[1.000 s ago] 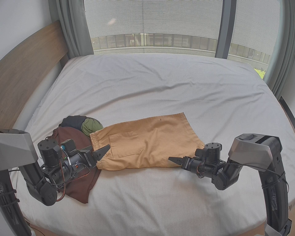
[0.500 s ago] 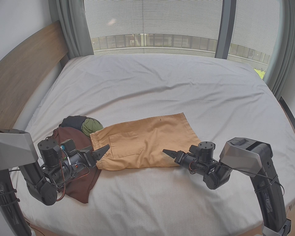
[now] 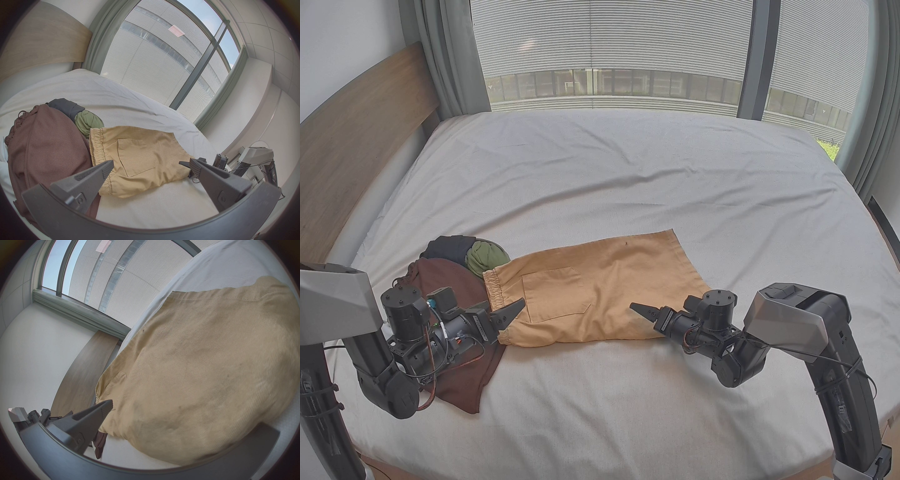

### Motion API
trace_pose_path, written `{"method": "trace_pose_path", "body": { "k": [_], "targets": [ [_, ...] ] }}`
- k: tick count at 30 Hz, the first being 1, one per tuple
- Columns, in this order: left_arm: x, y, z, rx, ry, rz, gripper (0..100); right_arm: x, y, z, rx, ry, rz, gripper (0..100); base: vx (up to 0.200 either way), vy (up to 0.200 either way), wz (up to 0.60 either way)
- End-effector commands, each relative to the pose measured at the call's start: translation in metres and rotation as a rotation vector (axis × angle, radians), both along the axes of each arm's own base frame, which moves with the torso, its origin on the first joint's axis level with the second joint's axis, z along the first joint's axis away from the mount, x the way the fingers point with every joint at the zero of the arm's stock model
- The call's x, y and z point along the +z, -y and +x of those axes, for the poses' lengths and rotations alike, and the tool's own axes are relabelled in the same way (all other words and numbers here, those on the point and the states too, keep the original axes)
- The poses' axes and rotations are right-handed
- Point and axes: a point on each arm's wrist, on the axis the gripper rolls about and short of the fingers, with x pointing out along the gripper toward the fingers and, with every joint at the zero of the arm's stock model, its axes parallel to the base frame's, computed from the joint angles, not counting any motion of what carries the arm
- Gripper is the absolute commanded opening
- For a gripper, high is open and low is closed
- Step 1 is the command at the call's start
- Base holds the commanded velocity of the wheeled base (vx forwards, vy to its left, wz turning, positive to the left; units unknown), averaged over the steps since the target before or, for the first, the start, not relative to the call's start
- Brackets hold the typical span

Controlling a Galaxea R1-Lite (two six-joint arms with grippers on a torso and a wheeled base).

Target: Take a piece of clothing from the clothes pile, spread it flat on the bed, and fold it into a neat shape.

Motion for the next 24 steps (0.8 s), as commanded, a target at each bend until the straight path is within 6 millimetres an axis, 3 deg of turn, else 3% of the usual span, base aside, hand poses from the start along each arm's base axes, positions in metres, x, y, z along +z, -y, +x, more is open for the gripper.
{"method": "trace_pose_path", "body": {
  "k": [1, 13, 20, 24],
  "targets": [
    [-0.002, 0.0, 0.0, 0.0, -0.006, 0.001, 100, -0.006, 0.0, -0.001, -0.001, -0.012, -0.005, 0, 0.0, 0.0, 0.0],
    [-0.002, 0.0, 0.0, 0.0, -0.008, 0.001, 100, -0.006, 0.001, -0.001, -0.004, 0.003, 0.001, 0, 0.0, 0.0, 0.0],
    [-0.006, 0.0, 0.001, 0.0, -0.017, 0.003, 100, -0.009, 0.006, -0.011, -0.001, -0.016, -0.027, 0, 0.0, 0.0, 0.0],
    [-0.005, 0.0, 0.001, 0.0, -0.014, 0.003, 100, 0.007, 0.012, -0.02, 0.001, 0.007, -0.048, 0, 0.0, 0.0, 0.0]
  ]
}}
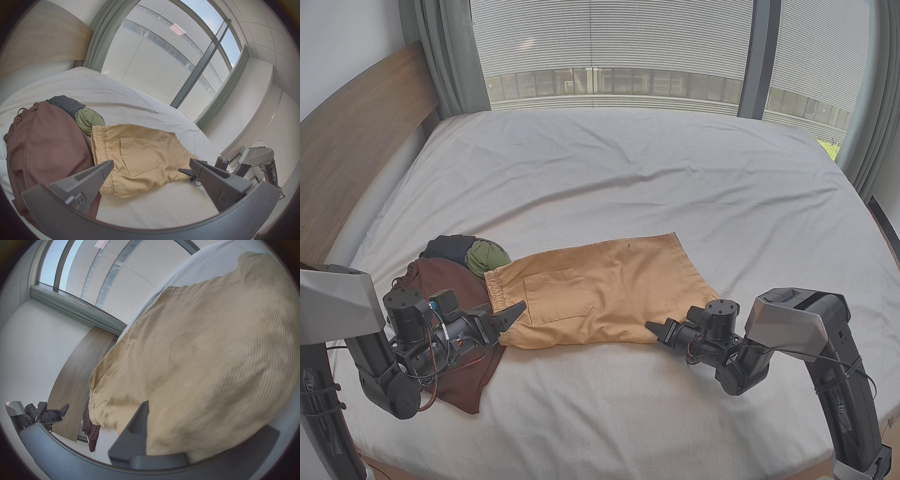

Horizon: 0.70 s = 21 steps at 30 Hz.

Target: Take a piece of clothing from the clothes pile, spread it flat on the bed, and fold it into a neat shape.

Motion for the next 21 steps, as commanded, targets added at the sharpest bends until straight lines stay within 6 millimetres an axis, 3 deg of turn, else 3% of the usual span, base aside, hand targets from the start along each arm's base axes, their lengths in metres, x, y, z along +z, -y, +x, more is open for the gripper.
{"method": "trace_pose_path", "body": {
  "k": [1, 14, 21],
  "targets": [
    [0.0, 0.0, 0.0, 0.0, -0.001, 0.0, 100, 0.019, 0.006, -0.009, -0.001, 0.014, -0.008, 0, 0.0, 0.0, 0.0],
    [0.001, 0.0, 0.001, 0.005, 0.0, -0.008, 100, 0.035, 0.016, -0.037, 0.001, 0.013, -0.071, 0, 0.0, 0.0, 0.0],
    [0.0, 0.0, 0.001, 0.006, -0.004, -0.012, 100, 0.042, 0.027, -0.064, -0.011, -0.007, -0.164, 0, 0.0, 0.0, 0.0]
  ]
}}
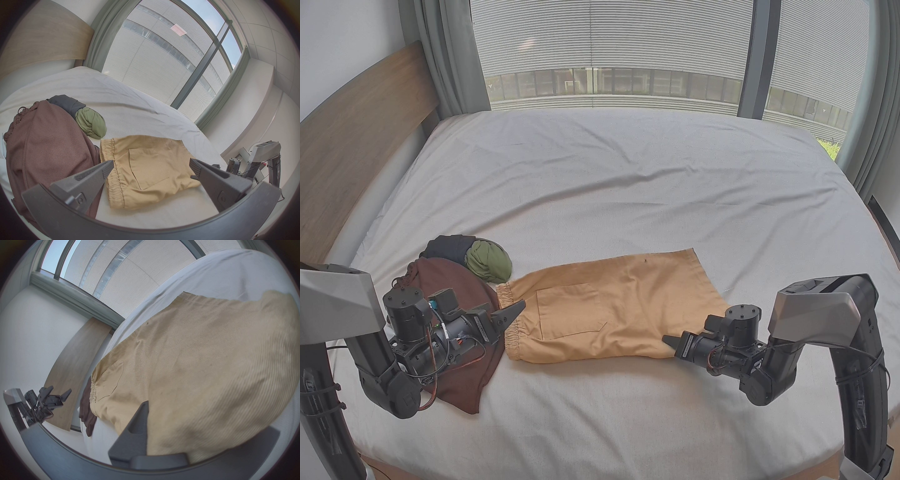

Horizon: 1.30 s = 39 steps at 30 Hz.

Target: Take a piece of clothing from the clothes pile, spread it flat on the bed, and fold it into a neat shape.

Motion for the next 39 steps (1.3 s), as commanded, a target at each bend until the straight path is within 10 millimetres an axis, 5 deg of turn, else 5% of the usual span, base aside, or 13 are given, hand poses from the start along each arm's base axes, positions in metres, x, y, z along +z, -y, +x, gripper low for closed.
{"method": "trace_pose_path", "body": {
  "k": [1, 22, 36, 37, 39],
  "targets": [
    [0.0, 0.0, 0.0, 0.001, -0.002, -0.002, 100, 0.013, 0.005, -0.015, -0.023, 0.014, -0.053, 0, 0.0, 0.0, 0.0],
    [0.0, 0.002, -0.001, -0.006, -0.006, -0.007, 100, -0.002, 0.039, -0.085, -0.061, -0.115, -0.166, 0, 0.0, 0.0, 0.0],
    [-0.001, 0.002, -0.002, -0.007, -0.01, -0.005, 100, -0.005, 0.041, -0.089, -0.064, -0.136, -0.172, 0, 0.0, 0.0, 0.0],
    [-0.001, 0.002, -0.002, -0.007, -0.009, -0.007, 100, -0.004, 0.041, -0.089, -0.064, -0.134, -0.171, 100, 0.0, 0.0, 0.0],
    [0.0, 0.003, -0.002, -0.008, -0.007, -0.009, 100, -0.003, 0.041, -0.089, -0.069, -0.131, -0.171, 100, 0.0, 0.0, 0.0]
  ]
}}
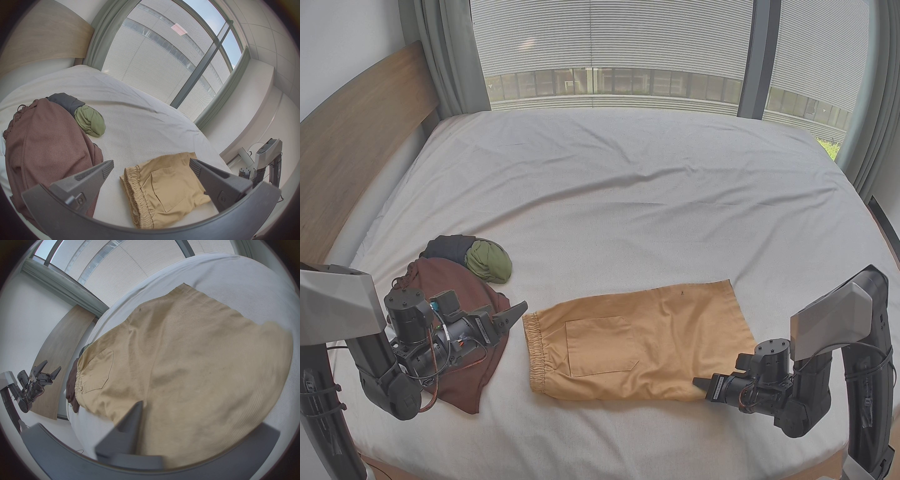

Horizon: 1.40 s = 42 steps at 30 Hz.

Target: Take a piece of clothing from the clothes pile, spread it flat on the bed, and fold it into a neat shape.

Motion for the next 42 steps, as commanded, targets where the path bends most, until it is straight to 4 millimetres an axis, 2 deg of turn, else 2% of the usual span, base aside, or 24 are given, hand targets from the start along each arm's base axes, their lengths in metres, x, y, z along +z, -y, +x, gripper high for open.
{"method": "trace_pose_path", "body": {
  "k": [1, 7, 9, 12, 19, 22, 26, 33, 36, 42],
  "targets": [
    [0.002, 0.0, 0.0, 0.0, 0.004, -0.008, 100, 0.002, 0.001, -0.001, -0.009, 0.002, -0.005, 100, 0.0, 0.0, 0.0],
    [0.011, 0.003, -0.008, -0.018, -0.031, -0.108, 100, 0.019, 0.007, -0.023, 0.002, -0.02, -0.019, 100, 0.0, 0.0, 0.0],
    [0.014, 0.015, -0.017, -0.071, -0.062, -0.153, 100, 0.03, 0.011, -0.04, 0.024, -0.031, -0.037, 100, 0.0, 0.0, 0.0],
    [0.012, 0.02, -0.022, -0.088, -0.079, -0.147, 100, 0.046, 0.012, -0.054, 0.06, -0.009, -0.036, 100, 0.0, 0.0, 0.0],
    [0.013, 0.019, -0.026, -0.104, -0.086, -0.15, 100, 0.079, 0.012, -0.071, 0.141, 0.068, 0.037, 100, 0.0, 0.0, 0.0],
    [0.016, 0.018, -0.027, -0.101, -0.085, -0.162, 100, 0.094, 0.01, -0.067, 0.157, 0.146, 0.08, 100, 0.0, 0.0, 0.0],
    [0.011, 0.019, -0.027, -0.103, -0.106, -0.158, 100, 0.1, 0.003, -0.053, 0.16, 0.202, 0.104, 100, 0.0, 0.0, 0.0],
    [-0.01, 0.021, -0.029, -0.105, -0.188, -0.14, 100, 0.088, -0.01, -0.028, 0.16, 0.185, 0.162, 100, 0.0, 0.0, 0.0],
    [-0.019, 0.022, -0.027, -0.102, -0.216, -0.134, 100, 0.084, -0.012, -0.023, 0.151, 0.17, 0.171, 100, 0.0, 0.0, 0.0],
    [-0.027, 0.031, -0.016, -0.068, -0.28, -0.238, 100, 0.083, -0.008, -0.023, 0.148, 0.162, 0.175, 100, 0.0, 0.0, 0.0]
  ]
}}
